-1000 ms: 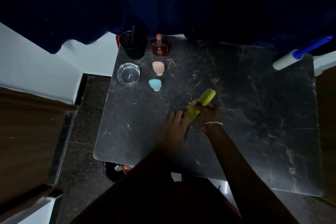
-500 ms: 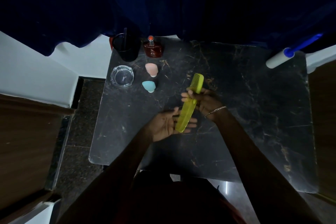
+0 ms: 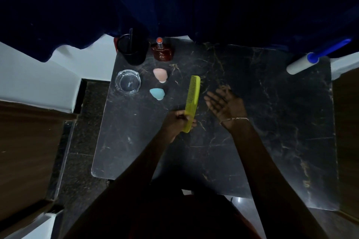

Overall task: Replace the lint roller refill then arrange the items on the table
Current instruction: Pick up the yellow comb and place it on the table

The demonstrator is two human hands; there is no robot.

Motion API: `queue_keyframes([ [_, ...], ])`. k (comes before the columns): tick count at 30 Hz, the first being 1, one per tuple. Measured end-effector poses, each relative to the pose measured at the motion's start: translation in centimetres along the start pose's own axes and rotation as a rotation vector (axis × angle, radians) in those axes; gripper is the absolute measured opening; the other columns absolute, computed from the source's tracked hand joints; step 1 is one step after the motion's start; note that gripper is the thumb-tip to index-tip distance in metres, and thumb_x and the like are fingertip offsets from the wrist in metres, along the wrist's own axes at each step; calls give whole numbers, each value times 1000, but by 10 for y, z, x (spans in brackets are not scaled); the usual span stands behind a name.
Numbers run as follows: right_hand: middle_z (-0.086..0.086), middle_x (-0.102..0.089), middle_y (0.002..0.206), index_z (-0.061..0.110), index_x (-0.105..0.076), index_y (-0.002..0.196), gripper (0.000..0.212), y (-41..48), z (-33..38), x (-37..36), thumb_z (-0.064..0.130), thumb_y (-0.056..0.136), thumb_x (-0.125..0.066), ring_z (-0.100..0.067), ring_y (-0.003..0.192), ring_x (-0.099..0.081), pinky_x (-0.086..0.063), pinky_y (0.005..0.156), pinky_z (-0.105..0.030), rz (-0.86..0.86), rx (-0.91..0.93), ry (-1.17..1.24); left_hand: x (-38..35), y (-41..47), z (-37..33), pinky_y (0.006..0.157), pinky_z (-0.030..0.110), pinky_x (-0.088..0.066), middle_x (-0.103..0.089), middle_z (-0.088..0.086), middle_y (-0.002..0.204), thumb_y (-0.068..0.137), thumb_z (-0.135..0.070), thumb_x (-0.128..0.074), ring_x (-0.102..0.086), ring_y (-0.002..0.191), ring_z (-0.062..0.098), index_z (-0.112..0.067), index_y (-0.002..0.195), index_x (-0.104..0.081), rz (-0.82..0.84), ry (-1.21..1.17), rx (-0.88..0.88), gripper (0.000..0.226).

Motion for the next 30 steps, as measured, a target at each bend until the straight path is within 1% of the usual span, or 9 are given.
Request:
queue_keyframes([
  [4,-8,-65,99,10,-62,102,10,15,-7,-7,11,99,-53,-21,88,-64,-53,83,-31,-80,65,-219,-3,8,-6,76,38,-62,-72,27,105,98,7,-57,-74,76,25,-6,104,-70,-14,-4,16,19],
  [9,-6,-66,89,11,-64,90,15,40,-10,-19,-2,93,-58,-16,82,-64,-55,77,-29,-62,79,-435,0,27,-13,83,46,-59,-69,33,109,94,9,-62,-66,96,38,9,114,-69,-92,19,4,21],
  [13,-5,-67,82,14,-64,84,18,62,-3,-29,-3,89,-64,-13,75,-62,-53,65,-23,-109,131,-537,8,41,-23,90,62,-58,-73,32,106,88,2,-74,-66,90,32,-2,96,-75,-208,104,-61,9],
  [15,-6,-65,79,14,-64,80,19,74,1,-34,-4,87,-66,-13,71,-61,-53,58,-20,-138,151,-567,12,47,-33,87,55,-60,-76,21,96,86,-3,-78,-67,84,26,-4,95,-77,-300,221,-147,9],
  [18,-7,-65,78,14,-63,76,21,92,6,-42,-5,85,-68,-15,71,-61,-55,67,-25,-165,176,-592,9,46,-53,84,39,-56,-75,2,101,87,-19,-78,-65,86,11,-17,108,-73,-390,480,-281,22],
  [22,-8,-64,77,11,-61,73,23,108,12,-58,-8,83,-70,-23,77,-64,-56,72,-31,-161,222,-629,-5,50,-63,98,38,-50,-55,14,140,90,-20,-73,-61,117,27,-8,142,-53,-449,808,-359,57],
  [24,-11,-64,78,10,-60,72,24,112,13,-64,-10,81,-71,-25,78,-64,-57,72,-33,-159,250,-666,-6,51,-65,100,37,-45,-47,16,143,92,-16,-69,-56,122,30,-5,141,-51,-494,889,-345,54],
  [27,-16,-64,84,9,-58,73,25,114,13,-72,-11,81,-71,-18,69,-63,-58,61,-24,-129,295,-751,-4,52,-67,105,41,-39,-46,17,142,93,-22,-68,-49,126,35,-4,138,-53,-562,1021,-307,50],
  [30,-19,-63,89,8,-57,72,26,116,13,-77,-12,81,-70,-20,72,-64,-57,54,-17,-109,326,-811,-2,54,-65,109,44,-38,-45,18,143,95,-25,-66,-46,129,37,-3,138,-53,-564,1043,-277,50],
])
Point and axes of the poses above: each hand's wrist, its own y-axis towards the middle knuckle, its own x-axis out of the back of the hand, z = x × y, the point moved 7 cm from there along y, towards the middle knuckle
